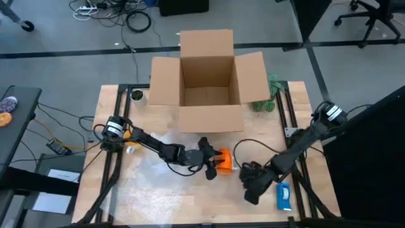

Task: Wrap mug
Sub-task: Wrap the orange mug with the bubble wrap

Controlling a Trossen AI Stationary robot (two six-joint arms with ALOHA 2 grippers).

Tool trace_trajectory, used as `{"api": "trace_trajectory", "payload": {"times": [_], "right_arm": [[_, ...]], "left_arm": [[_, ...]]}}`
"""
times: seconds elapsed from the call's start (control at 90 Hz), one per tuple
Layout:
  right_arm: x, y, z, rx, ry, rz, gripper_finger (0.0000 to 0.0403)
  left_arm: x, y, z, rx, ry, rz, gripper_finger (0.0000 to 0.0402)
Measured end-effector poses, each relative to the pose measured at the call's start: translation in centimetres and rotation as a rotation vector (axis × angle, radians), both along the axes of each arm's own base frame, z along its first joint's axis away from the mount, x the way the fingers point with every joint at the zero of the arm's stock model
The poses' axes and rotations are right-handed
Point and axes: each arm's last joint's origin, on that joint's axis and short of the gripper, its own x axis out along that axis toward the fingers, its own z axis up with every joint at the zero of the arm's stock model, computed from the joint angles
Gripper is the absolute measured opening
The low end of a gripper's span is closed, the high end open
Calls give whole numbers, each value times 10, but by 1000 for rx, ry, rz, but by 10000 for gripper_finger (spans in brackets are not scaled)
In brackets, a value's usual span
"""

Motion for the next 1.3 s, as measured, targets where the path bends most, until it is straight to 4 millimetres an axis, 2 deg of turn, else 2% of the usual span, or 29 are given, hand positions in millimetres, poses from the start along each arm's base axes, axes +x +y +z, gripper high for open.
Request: {"api": "trace_trajectory", "payload": {"times": [0.122,0.356,0.489,0.722,0.911,1.144,1.3], "right_arm": [[6,-8,-3,-55,-19,-6,0],[26,-17,3,-158,-197,-44,0],[28,-22,-9,-274,-185,-127,0],[34,-27,-27,-419,-215,-303,0],[36,-29,-32,-440,-224,-346,0],[37,-31,-32,-476,-234,-358,0],[38,-35,-32,-481,-236,-383,0]], "left_arm": [[0,0,0,-2,0,1,142],[1,1,1,-52,-30,40,142],[2,2,3,-112,-70,83,142],[1,-1,3,-109,-74,90,142],[1,-2,3,-78,-67,72,142],[-2,3,18,-26,-51,25,142],[-11,15,32,99,55,28,142]]}}
